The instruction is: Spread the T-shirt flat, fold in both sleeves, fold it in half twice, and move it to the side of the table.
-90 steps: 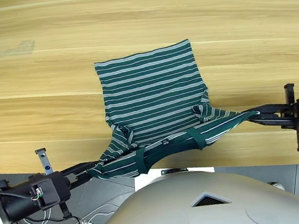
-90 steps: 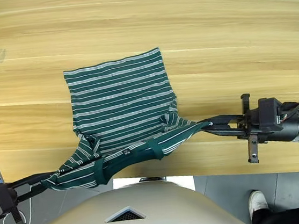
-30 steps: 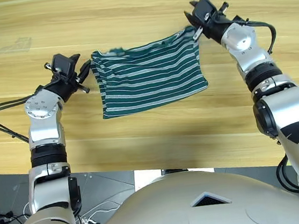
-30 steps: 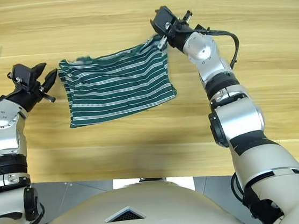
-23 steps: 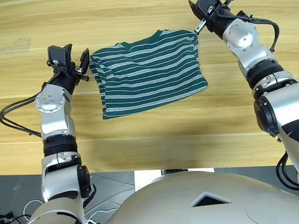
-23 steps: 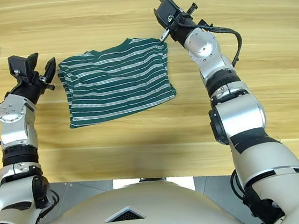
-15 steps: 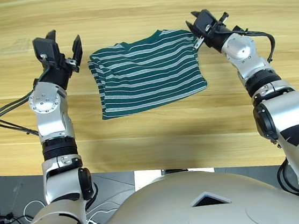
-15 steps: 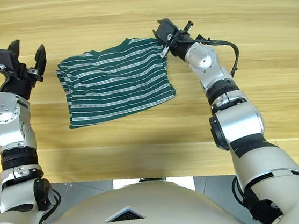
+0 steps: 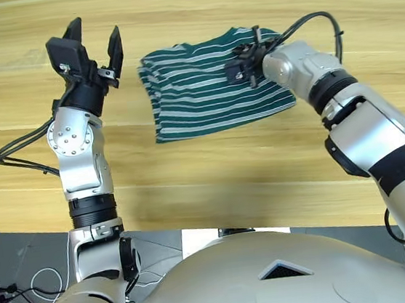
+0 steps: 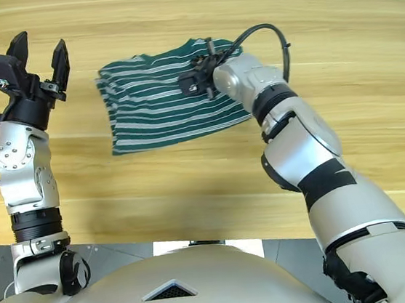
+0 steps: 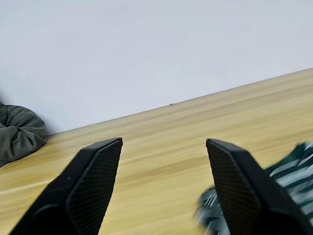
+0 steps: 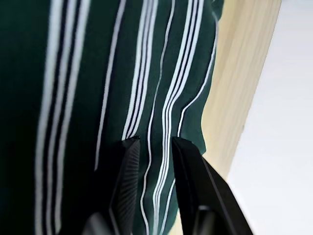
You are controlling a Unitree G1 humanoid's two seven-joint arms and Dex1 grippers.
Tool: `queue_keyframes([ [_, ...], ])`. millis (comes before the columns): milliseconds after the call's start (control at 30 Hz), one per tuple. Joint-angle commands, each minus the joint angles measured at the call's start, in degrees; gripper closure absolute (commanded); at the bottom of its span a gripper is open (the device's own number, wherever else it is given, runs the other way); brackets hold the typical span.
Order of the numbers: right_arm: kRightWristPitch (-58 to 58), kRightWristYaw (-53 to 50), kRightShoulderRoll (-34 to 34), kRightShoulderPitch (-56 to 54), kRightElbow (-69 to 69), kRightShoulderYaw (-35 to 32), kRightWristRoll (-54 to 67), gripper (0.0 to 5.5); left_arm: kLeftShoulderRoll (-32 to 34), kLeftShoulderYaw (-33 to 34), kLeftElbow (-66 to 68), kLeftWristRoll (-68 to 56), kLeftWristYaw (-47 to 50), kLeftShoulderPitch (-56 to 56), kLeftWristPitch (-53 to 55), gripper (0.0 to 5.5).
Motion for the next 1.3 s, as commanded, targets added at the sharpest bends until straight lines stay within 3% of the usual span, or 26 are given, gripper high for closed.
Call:
queue_keyframes([
  [33, 2.71, 1.77, -11.07, 5.96, 3.52, -0.65, -0.65, 4.29, -0.59, -0.19, -2.90, 0.66, 1.08, 2.63, 1.22, 2.32],
  [133, -2.84, 3.56, -17.62, 7.26, 1.84, -5.68, 4.38, 4.29, -0.78, 0.42, -6.76, 0.31, 1.78, 4.93, 1.82, 2.32],
  [200, -10.12, 10.08, -19.51, 9.97, -0.96, -8.36, 8.39, 4.29, -1.26, -0.08, -9.24, 0.41, 2.29, 6.05, 2.80, 2.32],
  [267, -19.38, 13.70, -21.86, 14.90, -9.70, -8.62, 11.31, 4.29, -1.87, -1.38, -10.74, 1.04, 2.67, 6.74, 3.54, 2.32],
  [333, -21.85, 21.36, -25.67, 25.00, -32.01, -9.51, 21.16, 4.29, -2.14, -1.86, -12.76, 0.87, 2.60, 8.15, 4.51, 2.32],
  [433, -15.60, 32.14, -32.73, 39.21, -69.29, -6.19, 36.86, 4.29, -2.55, -2.66, -16.23, 0.72, 2.53, 10.88, 5.36, 2.32],
  [567, -9.92, 34.63, -33.93, 43.52, -85.98, -7.33, 41.91, 4.29, -3.16, -3.97, -16.93, 0.02, 1.59, 10.71, 5.56, 2.32],
  [933, -1.42, 38.47, -31.15, 48.01, -94.76, -11.59, 42.40, 4.29, -3.97, -5.08, -17.40, 0.83, 2.21, 10.56, 6.26, 2.32],
  [1167, -2.79, 36.14, -30.30, 45.80, -84.84, -15.99, 38.13, 4.29, -3.78, -4.18, -17.70, 0.50, 2.20, 11.11, 5.90, 2.32],
  [1300, -5.41, 36.53, -30.02, 45.35, -79.04, -15.08, 33.59, 4.29, -3.72, -3.77, -18.01, 0.38, 2.21, 11.17, 6.03, 2.32],
])
